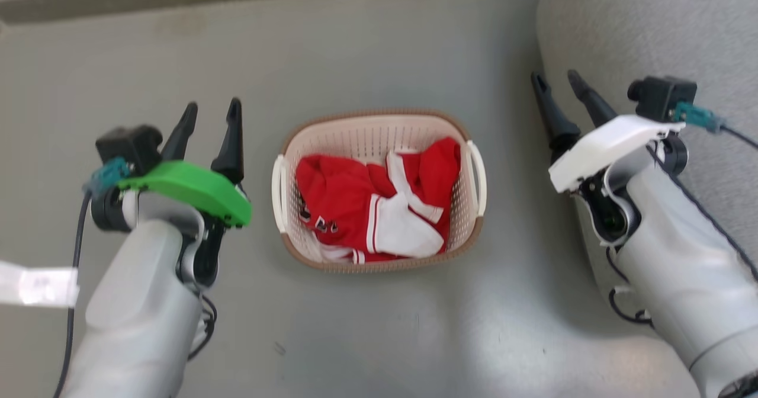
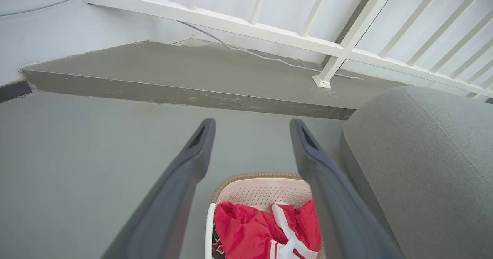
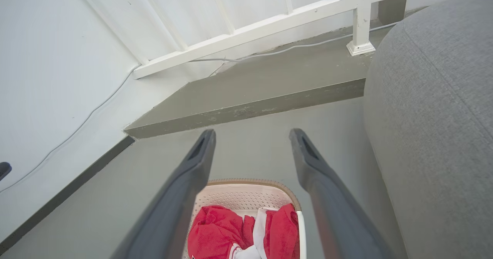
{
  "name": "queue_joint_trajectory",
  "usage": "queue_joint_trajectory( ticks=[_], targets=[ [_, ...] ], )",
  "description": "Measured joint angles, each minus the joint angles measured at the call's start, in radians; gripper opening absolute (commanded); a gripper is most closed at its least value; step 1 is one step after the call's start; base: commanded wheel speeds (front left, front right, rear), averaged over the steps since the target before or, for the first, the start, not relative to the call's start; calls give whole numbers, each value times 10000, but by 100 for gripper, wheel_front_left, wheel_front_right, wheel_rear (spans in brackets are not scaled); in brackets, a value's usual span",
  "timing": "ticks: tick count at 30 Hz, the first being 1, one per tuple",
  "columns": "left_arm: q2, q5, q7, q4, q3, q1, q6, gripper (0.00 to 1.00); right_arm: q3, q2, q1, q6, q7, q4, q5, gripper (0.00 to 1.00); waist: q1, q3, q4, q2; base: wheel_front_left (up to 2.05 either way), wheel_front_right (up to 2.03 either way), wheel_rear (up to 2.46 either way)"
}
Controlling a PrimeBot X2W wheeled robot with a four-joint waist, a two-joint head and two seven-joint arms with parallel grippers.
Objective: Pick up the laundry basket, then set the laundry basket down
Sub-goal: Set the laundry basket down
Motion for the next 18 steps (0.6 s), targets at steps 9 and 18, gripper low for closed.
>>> queue_joint_trajectory(
  ticks=[9,18],
  targets=[
    [-201,570,0,-1174,846,1506,73,100,-894,102,1494,-265,-40,-1379,-746,100,0,-1159,-36,0,0,0,0],
    [-330,1030,0,-2161,1455,2815,240,100,-1329,94,2693,-518,-42,-2401,-1453,100,0,-2076,-36,0,0,0,0]
  ],
)
